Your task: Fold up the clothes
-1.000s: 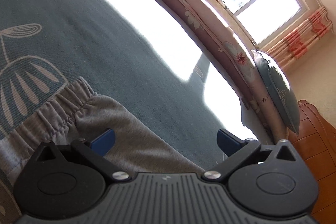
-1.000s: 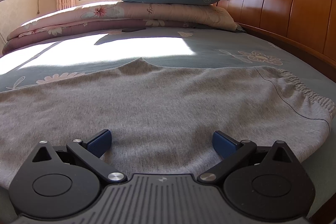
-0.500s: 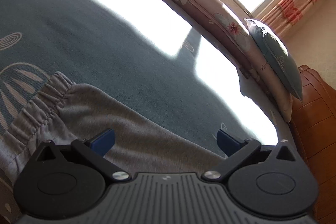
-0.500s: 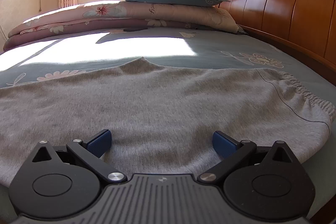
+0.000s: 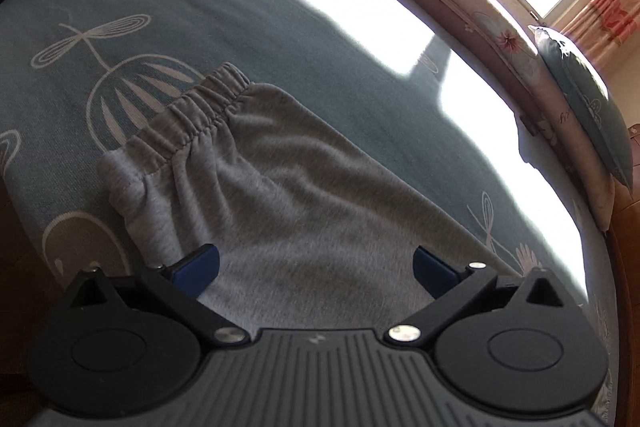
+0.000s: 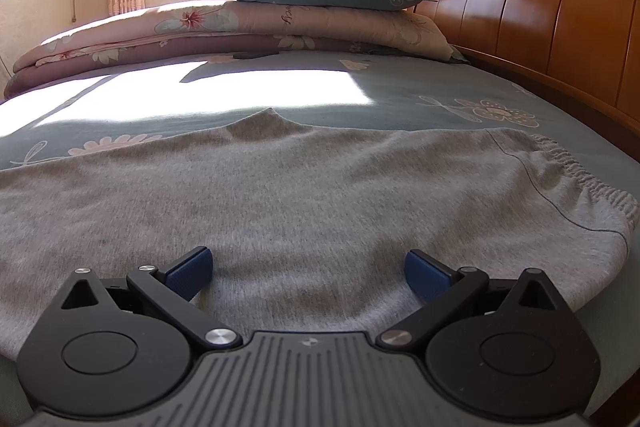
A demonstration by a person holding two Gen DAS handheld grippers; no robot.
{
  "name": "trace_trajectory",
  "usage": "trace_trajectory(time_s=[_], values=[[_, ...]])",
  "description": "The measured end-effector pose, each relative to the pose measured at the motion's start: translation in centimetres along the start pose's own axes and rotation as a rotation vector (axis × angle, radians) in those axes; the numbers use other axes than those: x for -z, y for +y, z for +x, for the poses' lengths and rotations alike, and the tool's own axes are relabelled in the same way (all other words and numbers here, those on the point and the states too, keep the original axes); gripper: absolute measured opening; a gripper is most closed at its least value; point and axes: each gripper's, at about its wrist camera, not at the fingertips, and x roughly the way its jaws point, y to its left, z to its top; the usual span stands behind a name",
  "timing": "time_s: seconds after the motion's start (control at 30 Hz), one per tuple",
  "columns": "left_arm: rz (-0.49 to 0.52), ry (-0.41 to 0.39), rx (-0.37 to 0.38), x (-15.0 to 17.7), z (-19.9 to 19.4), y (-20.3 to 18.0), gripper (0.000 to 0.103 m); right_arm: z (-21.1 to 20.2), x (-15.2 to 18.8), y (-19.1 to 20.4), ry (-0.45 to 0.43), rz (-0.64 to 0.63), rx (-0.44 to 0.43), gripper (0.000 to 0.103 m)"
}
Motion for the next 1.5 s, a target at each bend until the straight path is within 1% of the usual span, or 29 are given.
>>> trace_trajectory(time_s=[0.03, 0.1, 0.2, 0.23, 0.4, 0.47, 0.5, 0.6, 0.67, 0.73, 0.8, 0.9, 1.0, 1.07, 1.17, 1.27, 1.33, 1.37, 1.4, 1.5], values=[[0.007, -0.019, 0.024, -0.1, -0.2, -0.1, 0.102, 0.0, 0.0, 0.0, 0.000, 0.000, 0.000, 0.103], [0.027, -0.024, 0.046, -0.4, 0.2, -0.5, 0.102, 0.0, 0.0, 0.0, 0.000, 0.001, -0.001, 0.103], [0.023, 0.039, 0.008, -0.2, 1.7, -0.5, 0.102, 0.1, 0.0, 0.0, 0.001, 0.001, 0.001, 0.103], [0.025, 0.047, -0.001, -0.1, 1.8, -0.4, 0.102, 0.1, 0.0, 0.0, 0.002, 0.000, 0.002, 0.103], [0.040, 0.019, -0.013, 2.1, 0.2, -0.2, 0.102, 0.1, 0.0, 0.0, 0.003, -0.004, 0.000, 0.103], [0.060, -0.018, -0.029, 2.8, -0.5, -0.9, 0.102, 0.1, 0.0, 0.0, 0.004, -0.006, -0.001, 0.103], [0.078, -0.048, -0.008, 2.9, -0.8, -1.4, 0.102, 0.1, 0.0, 0.0, 0.005, -0.007, -0.002, 0.103], [0.159, -0.109, 0.097, 2.4, -0.9, -3.5, 0.102, 0.0, 0.0, 0.0, 0.004, -0.012, -0.006, 0.103], [0.205, -0.113, 0.126, 2.2, -0.1, -5.1, 0.102, 0.1, 0.0, 0.0, 0.003, -0.014, -0.007, 0.103], [0.252, -0.100, 0.141, 2.1, 0.8, -6.4, 0.102, 0.1, 0.1, 0.0, 0.002, -0.016, -0.006, 0.103], [0.291, -0.088, 0.137, 2.5, 1.6, -7.4, 0.102, 0.1, 0.1, 0.0, 0.000, -0.021, -0.005, 0.103], [0.311, -0.039, 0.101, 3.5, 2.7, -7.8, 0.102, 0.0, 0.1, 0.0, -0.001, -0.024, -0.009, 0.103], [0.289, 0.018, 0.075, 4.3, 3.4, -7.1, 0.102, 0.0, 0.1, -0.1, -0.002, -0.026, -0.011, 0.103], [0.311, -0.002, 0.063, 5.0, 3.1, -7.0, 0.102, 0.0, 0.2, -0.1, -0.003, -0.030, -0.009, 0.103], [0.386, -0.012, -0.008, 5.9, 3.1, -7.8, 0.102, 0.1, 0.2, 0.2, -0.002, -0.029, 0.001, 0.103], [0.493, -0.052, -0.088, 7.7, 3.3, -8.9, 0.102, 0.1, 0.1, 0.2, 0.004, -0.015, 0.006, 0.103], [0.576, -0.085, -0.156, 9.3, 3.3, -9.8, 0.103, 0.0, 0.1, 0.0, 0.009, -0.004, 0.000, 0.103], [0.573, -0.115, -0.176, 9.9, 3.0, -10.0, 0.103, 0.0, 0.1, -0.1, 0.007, 0.000, -0.004, 0.103], [0.541, -0.113, -0.187, 10.1, 2.8, -9.9, 0.103, 0.0, 0.2, -0.1, 0.004, -0.002, -0.006, 0.103], [0.495, -0.081, -0.232, 10.4, 1.8, -10.5, 0.102, -0.2, 0.5, 0.2, 0.002, -0.037, -0.001, 0.103]])
